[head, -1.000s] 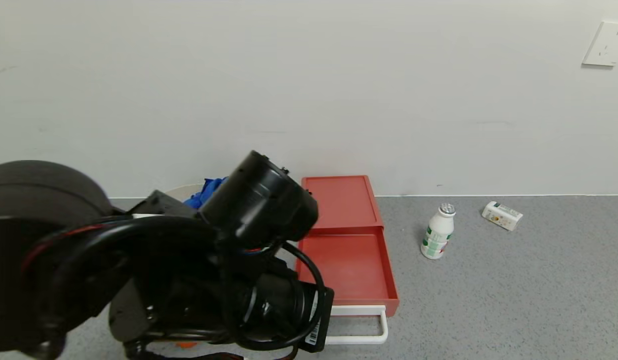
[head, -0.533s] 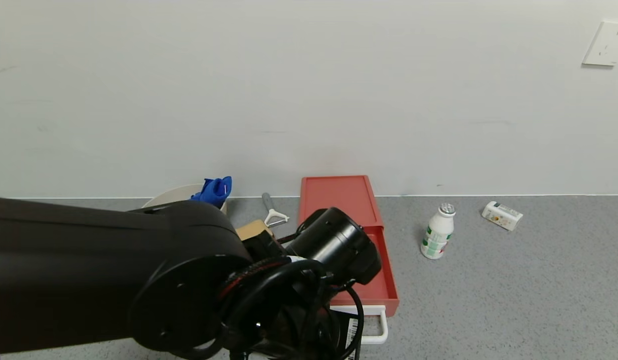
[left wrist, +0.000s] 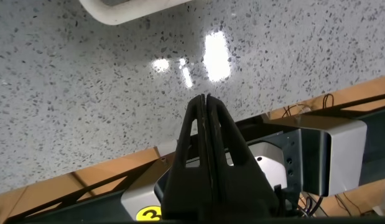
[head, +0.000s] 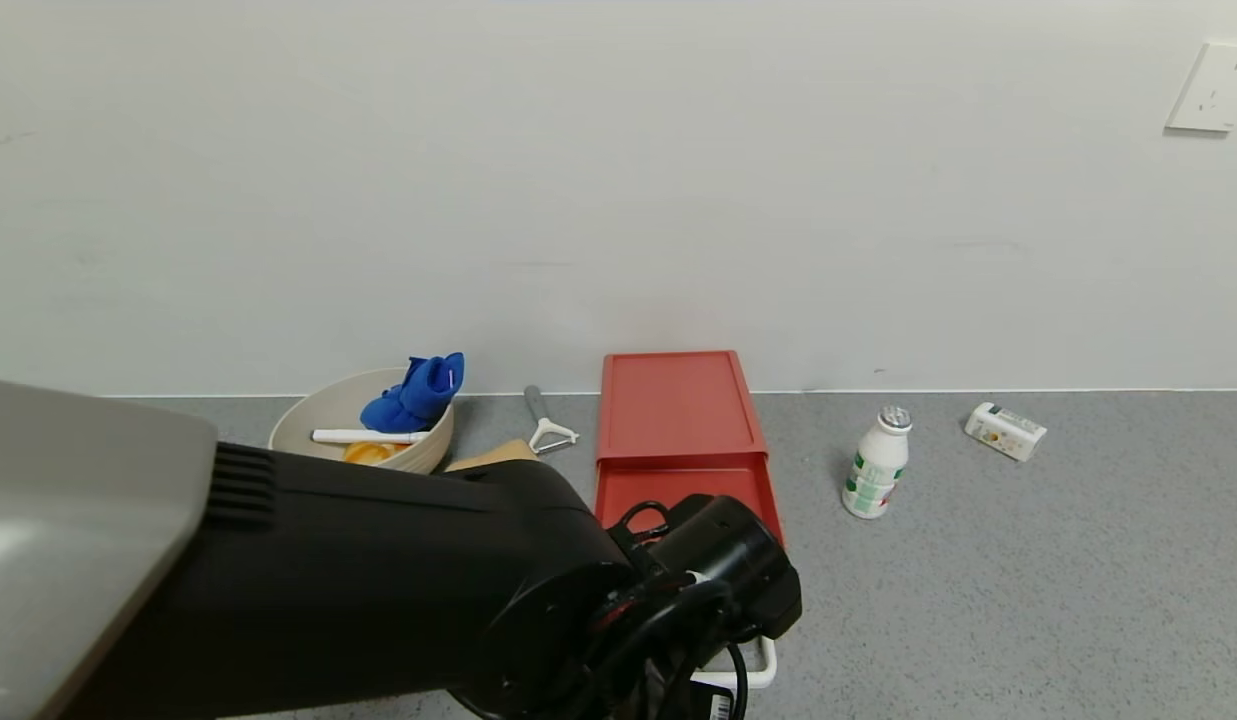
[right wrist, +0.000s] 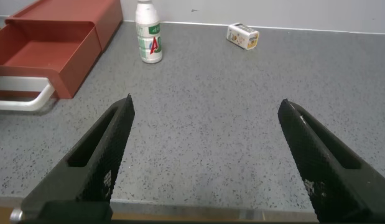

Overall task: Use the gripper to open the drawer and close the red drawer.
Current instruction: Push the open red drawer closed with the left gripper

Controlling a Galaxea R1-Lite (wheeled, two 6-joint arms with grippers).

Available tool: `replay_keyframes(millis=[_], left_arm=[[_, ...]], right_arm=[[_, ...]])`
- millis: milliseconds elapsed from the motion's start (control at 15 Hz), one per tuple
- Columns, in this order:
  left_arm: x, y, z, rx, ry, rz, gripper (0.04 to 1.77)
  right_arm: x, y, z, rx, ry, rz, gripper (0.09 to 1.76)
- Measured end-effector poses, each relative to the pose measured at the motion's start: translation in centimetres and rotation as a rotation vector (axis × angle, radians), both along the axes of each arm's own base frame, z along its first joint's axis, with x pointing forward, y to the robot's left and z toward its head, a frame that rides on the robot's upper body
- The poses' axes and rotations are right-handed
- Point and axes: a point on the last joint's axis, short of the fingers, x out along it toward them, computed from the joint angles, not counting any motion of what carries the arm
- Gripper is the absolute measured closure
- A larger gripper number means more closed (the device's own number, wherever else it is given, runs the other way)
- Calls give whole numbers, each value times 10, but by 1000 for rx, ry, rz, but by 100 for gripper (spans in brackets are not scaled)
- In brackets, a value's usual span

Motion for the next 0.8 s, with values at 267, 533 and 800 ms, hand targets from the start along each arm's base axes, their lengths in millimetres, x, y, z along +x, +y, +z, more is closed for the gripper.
replay_keyframes(millis=[267,533,800], left_arm=[[8,-11,-12,25,-5,31,170],[17,-18,-29,77,-1,74,170],[23,-23,-39,90,3,102,170]], right_arm=[[0,0,0,1,-1,0,15],[0,0,0,2,-1,-1,15],[0,0,0,0,-1,0,15]])
